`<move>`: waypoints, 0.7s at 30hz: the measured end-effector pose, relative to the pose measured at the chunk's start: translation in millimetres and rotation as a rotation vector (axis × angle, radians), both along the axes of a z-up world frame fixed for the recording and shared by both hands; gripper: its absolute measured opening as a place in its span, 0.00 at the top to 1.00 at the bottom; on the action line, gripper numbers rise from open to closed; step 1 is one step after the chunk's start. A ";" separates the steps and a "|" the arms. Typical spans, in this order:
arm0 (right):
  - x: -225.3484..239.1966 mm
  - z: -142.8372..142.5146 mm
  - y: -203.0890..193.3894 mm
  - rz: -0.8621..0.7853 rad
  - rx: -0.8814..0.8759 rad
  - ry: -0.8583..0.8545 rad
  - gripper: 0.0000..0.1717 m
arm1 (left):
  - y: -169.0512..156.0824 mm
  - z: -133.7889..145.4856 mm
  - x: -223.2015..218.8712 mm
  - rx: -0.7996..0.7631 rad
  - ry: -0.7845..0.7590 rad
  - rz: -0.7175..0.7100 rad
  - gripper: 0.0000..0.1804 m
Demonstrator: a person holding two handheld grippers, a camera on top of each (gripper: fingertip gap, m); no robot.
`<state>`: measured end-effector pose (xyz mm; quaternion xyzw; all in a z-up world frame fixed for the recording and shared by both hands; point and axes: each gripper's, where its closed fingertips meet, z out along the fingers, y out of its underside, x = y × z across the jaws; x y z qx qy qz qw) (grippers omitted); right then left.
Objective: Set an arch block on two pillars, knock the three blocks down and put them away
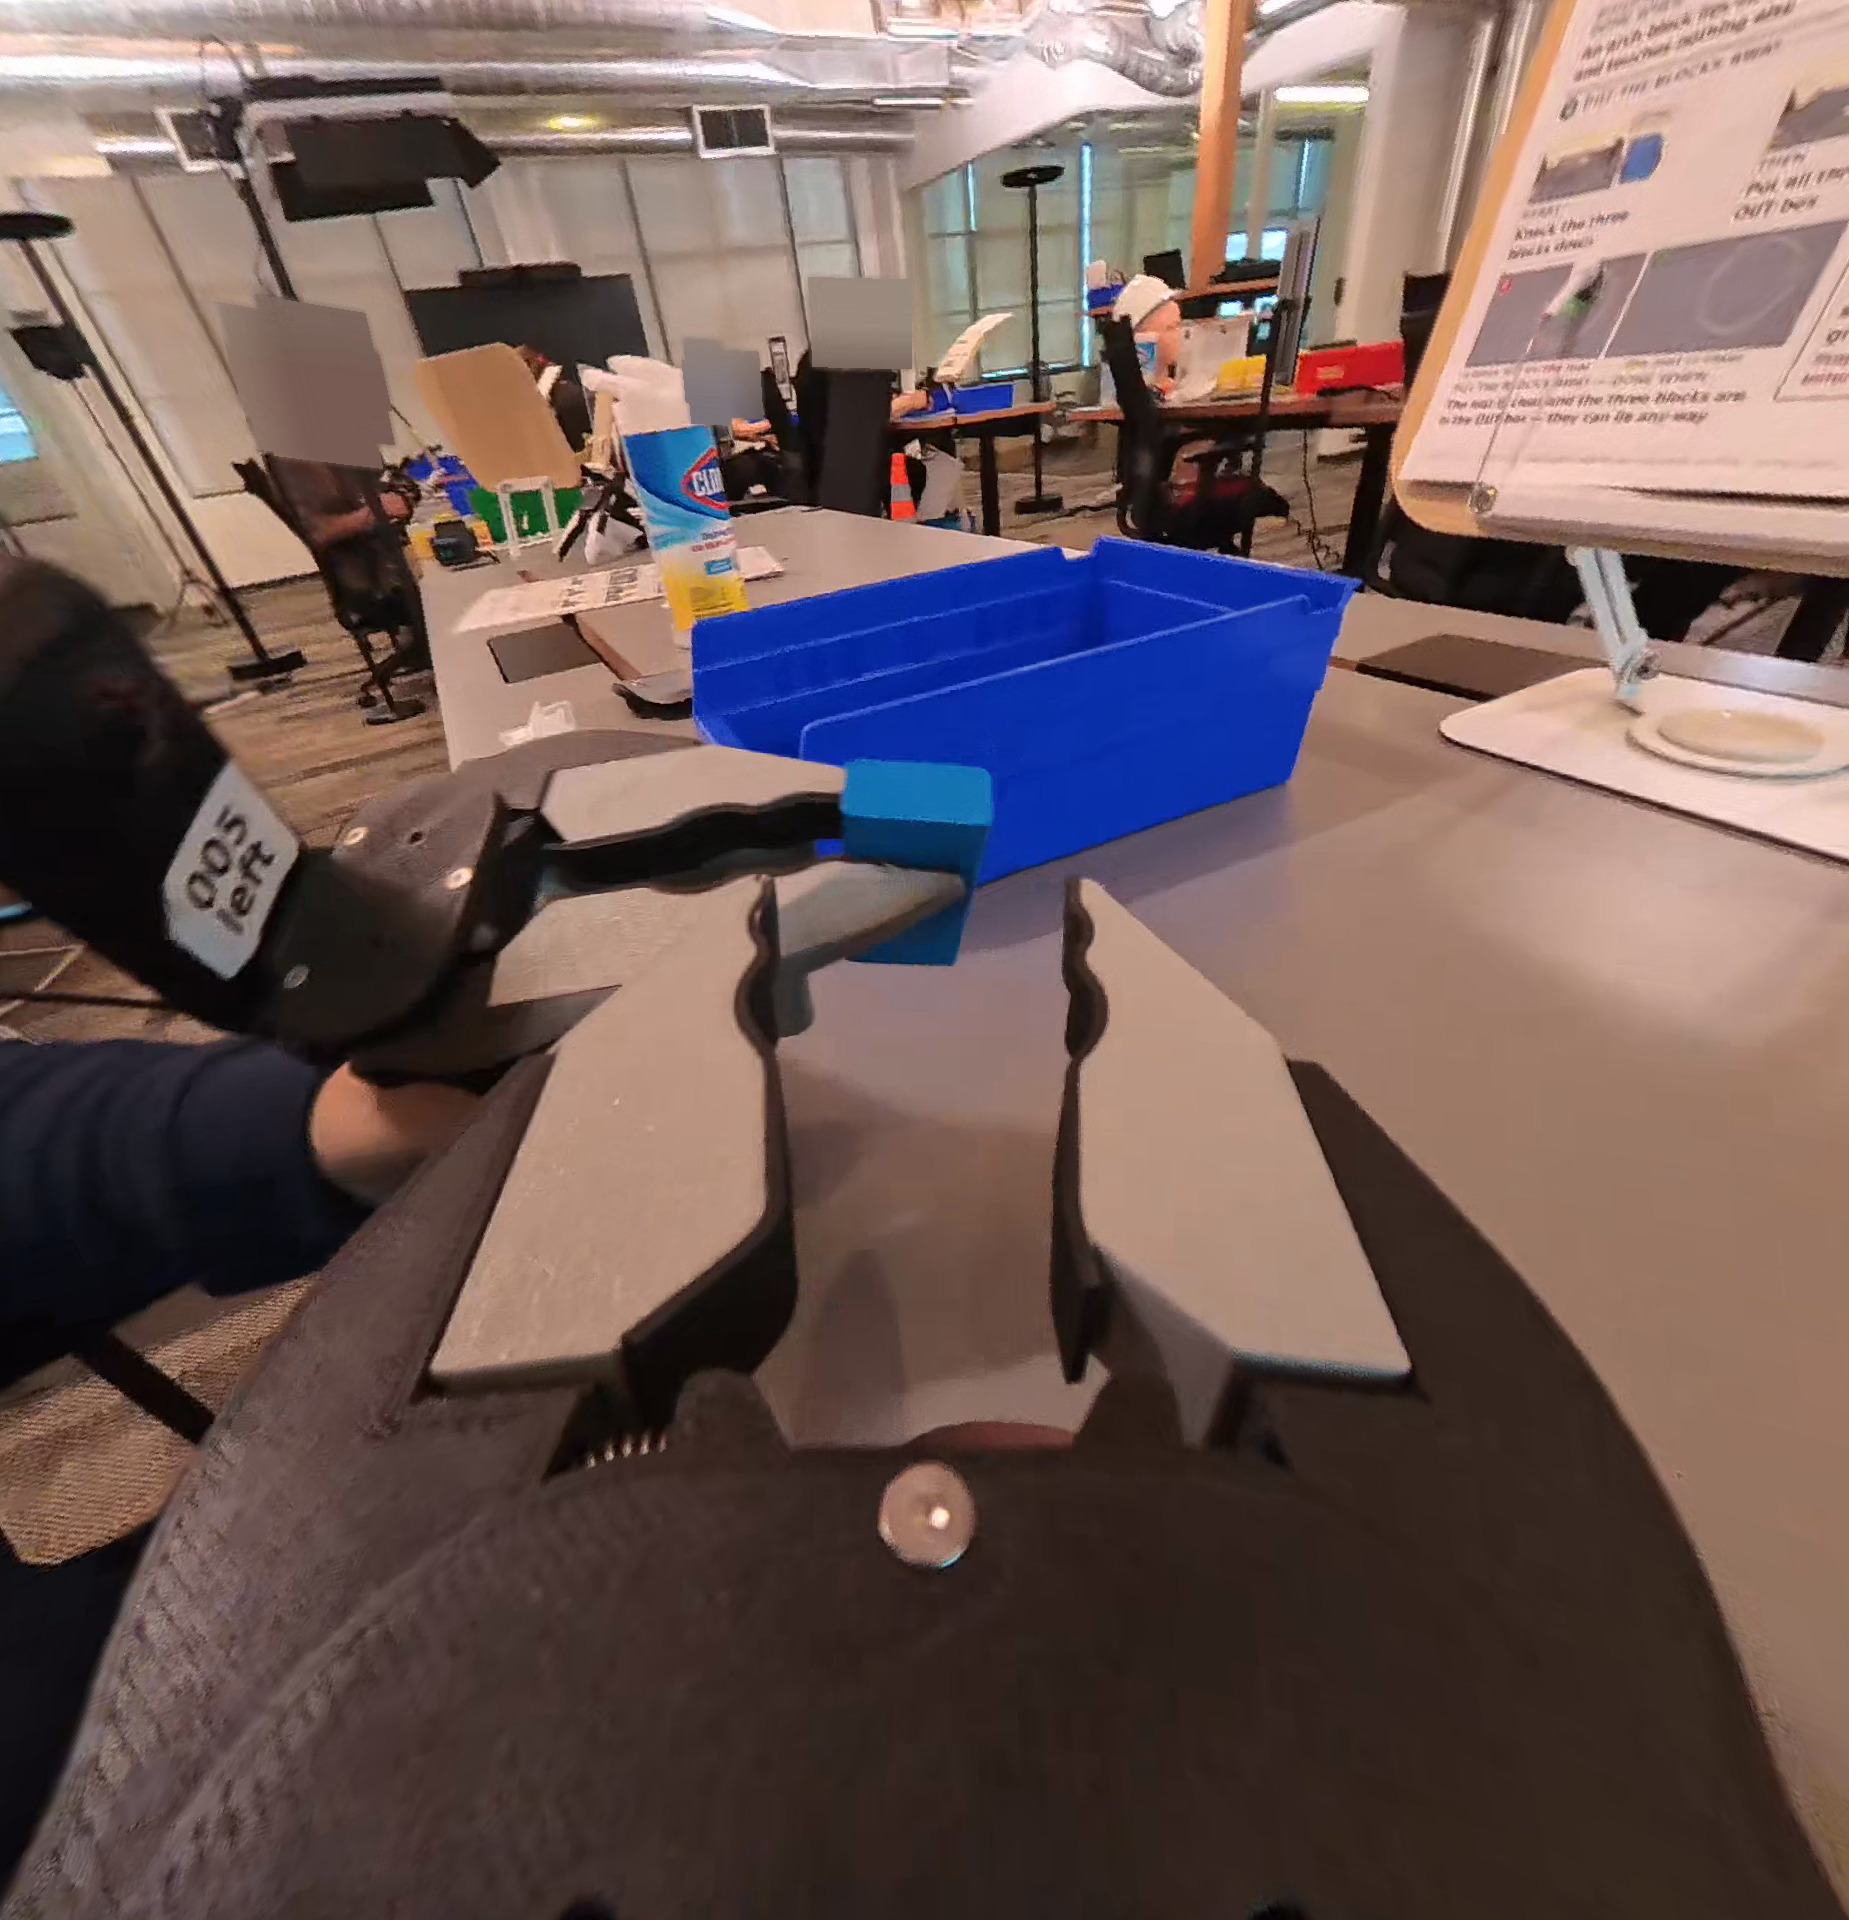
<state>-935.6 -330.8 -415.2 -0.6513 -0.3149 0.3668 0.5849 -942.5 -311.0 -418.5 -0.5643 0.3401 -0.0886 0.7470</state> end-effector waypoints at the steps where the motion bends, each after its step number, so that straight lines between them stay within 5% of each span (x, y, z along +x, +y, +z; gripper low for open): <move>1: -4.2 -0.1 -0.4 0.010 -0.012 -0.003 0.69 | -3.2 3.3 -0.2 0.024 -0.013 -0.006 0.93; 13: -17.7 -10.5 13.5 -0.068 -0.039 -0.130 0.82 | -1.5 -11.2 4.9 -0.023 0.055 0.002 0.93; 21: -13.6 -11.9 14.0 -0.027 -0.055 -0.142 0.82 | -4.9 -9.6 6.5 0.027 0.070 0.024 0.92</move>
